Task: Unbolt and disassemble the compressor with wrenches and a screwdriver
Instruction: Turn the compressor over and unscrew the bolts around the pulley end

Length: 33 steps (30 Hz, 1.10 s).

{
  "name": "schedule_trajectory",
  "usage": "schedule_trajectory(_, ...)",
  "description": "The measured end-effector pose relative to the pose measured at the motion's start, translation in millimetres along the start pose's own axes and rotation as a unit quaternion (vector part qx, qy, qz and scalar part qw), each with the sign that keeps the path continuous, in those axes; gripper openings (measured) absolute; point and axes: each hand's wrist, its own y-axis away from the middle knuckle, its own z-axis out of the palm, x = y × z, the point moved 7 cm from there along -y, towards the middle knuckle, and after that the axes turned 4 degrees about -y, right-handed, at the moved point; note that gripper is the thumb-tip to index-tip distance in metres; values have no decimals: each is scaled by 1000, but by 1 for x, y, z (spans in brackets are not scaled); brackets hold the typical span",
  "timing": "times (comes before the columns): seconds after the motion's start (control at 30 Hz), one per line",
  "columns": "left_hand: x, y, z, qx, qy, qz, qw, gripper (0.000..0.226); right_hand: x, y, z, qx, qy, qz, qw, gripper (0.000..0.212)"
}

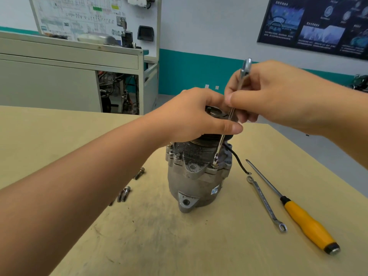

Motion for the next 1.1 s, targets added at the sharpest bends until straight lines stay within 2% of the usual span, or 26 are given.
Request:
schedule_trajectory(0.1,1,2,1,-31,7,12,999,25,0,2,0,-12,15,7,1000,14)
schedule_trajectory(0.27,2,0,1,-9,4,12,1000,40,-1,3,3,-67,-25,5,997,20)
schedule_trajectory(0.37,4,0,2,8,-7,12,1000,48,2,4,2,-69,-57,1,996,21)
schedule_trajectory(0.43,5,-1,2,26,-13,10,1000,41,3,5,2,-66,-69,-1,995,34)
schedule_trajectory(0.5,4,-1,2,48,-14,6,999,25,6,3,2,-62,-104,12,993,49)
schedule_trajectory(0.57,3,-1,1,65,-16,5,998,24,12,2,1,-59,-133,35,989,58)
schedule_trajectory(0.67,7,0,2,93,-21,13,995,31,15,3,2,-56,-159,51,984,48)
schedule_trajectory(0.77,9,0,4,125,-79,10,989,34,16,2,2,-54,-170,63,982,42)
schedule_trajectory(0.83,6,-3,4,99,-70,8,993,31,19,0,4,-61,-150,79,984,32)
schedule_trajectory(0.97,0,-7,4,10,-55,10,998,25,21,-7,4,-68,-117,107,985,26)
schedule_trajectory(1.07,-2,-8,2,7,-15,2,1000,8,18,-9,3,-66,-66,76,993,22)
schedule_trajectory(1.1,-3,-8,1,14,-9,-2,1000,11,17,-9,4,-67,-49,62,995,21)
